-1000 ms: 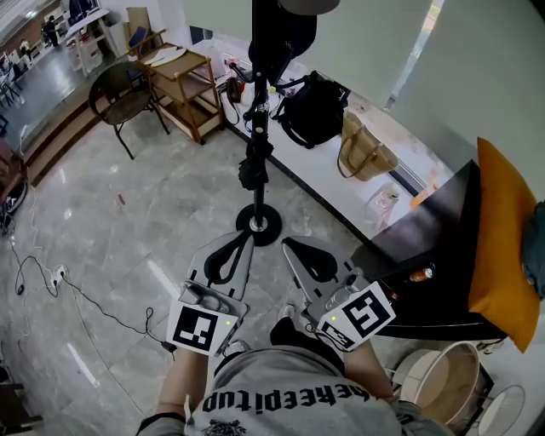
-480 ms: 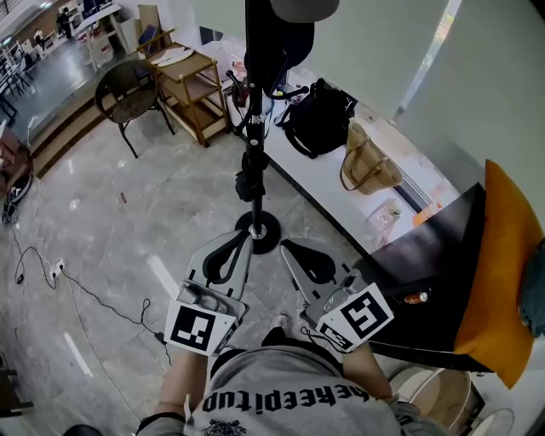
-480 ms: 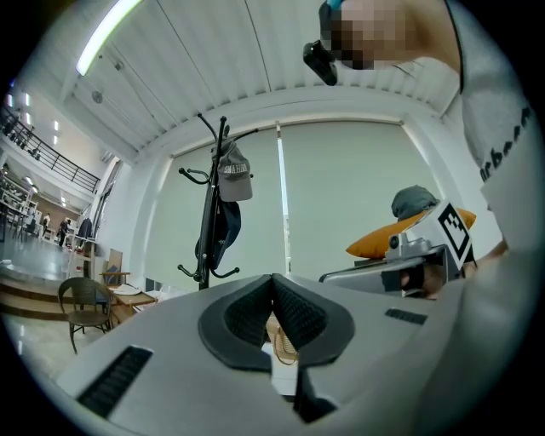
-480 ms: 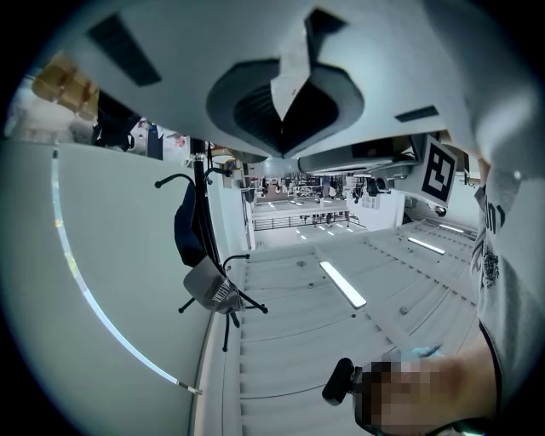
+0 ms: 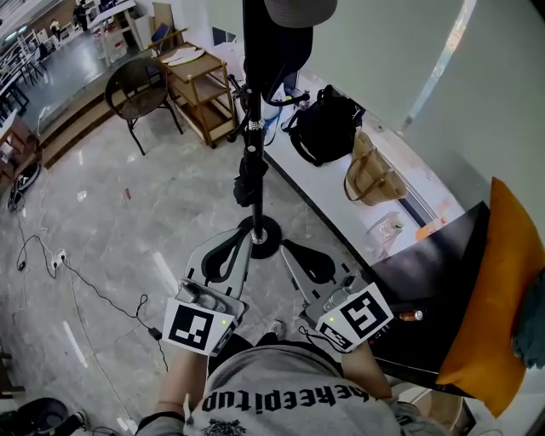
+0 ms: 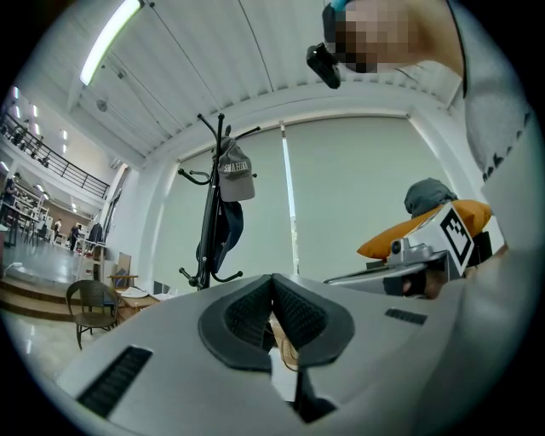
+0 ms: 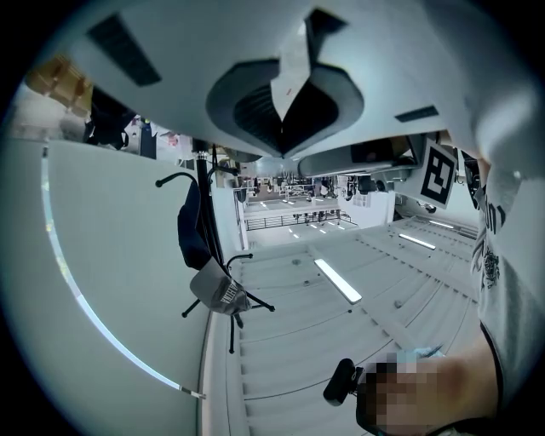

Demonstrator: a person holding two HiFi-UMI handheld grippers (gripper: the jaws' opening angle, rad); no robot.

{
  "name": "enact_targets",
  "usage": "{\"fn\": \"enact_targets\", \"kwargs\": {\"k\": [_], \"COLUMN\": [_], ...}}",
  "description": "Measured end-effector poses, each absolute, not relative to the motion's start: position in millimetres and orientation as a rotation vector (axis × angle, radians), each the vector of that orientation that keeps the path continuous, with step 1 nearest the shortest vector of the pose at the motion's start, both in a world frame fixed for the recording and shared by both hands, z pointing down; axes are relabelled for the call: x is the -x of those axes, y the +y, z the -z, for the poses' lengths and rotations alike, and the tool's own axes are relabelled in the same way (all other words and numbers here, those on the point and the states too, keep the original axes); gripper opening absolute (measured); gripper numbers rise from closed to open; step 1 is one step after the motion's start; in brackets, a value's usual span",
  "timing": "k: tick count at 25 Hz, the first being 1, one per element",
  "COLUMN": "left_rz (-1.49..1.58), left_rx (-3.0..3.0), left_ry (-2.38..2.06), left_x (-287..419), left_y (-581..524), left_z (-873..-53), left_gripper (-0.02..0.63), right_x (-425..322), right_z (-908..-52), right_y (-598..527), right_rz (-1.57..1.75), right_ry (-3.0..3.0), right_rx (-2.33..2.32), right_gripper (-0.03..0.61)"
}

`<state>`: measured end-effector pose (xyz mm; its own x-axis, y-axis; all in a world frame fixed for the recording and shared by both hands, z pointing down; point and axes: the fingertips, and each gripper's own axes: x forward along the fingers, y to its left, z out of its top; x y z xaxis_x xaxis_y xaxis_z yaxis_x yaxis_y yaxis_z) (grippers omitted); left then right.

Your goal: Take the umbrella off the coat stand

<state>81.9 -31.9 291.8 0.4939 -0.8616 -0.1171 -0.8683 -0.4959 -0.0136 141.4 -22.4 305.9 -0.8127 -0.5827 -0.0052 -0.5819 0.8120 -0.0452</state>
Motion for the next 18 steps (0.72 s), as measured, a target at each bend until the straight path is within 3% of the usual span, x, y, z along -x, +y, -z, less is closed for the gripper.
{"fn": "enact_targets", "kwargs": {"k": [18], "left_rz": [-0.126], "left_rx": [2.639], "left_ry": [1.57], "left_x": [-95.5], "left_y": [-35.8], "left_z": [-291.5], "left_gripper": [0.015], "right_x": [-152.8], "right_z": [-309.4], "right_y": [-31.8], "right_rz": [0.095], "right_ry": [2.977], "right_rx": [0.918], "right_gripper": [0.012]}}
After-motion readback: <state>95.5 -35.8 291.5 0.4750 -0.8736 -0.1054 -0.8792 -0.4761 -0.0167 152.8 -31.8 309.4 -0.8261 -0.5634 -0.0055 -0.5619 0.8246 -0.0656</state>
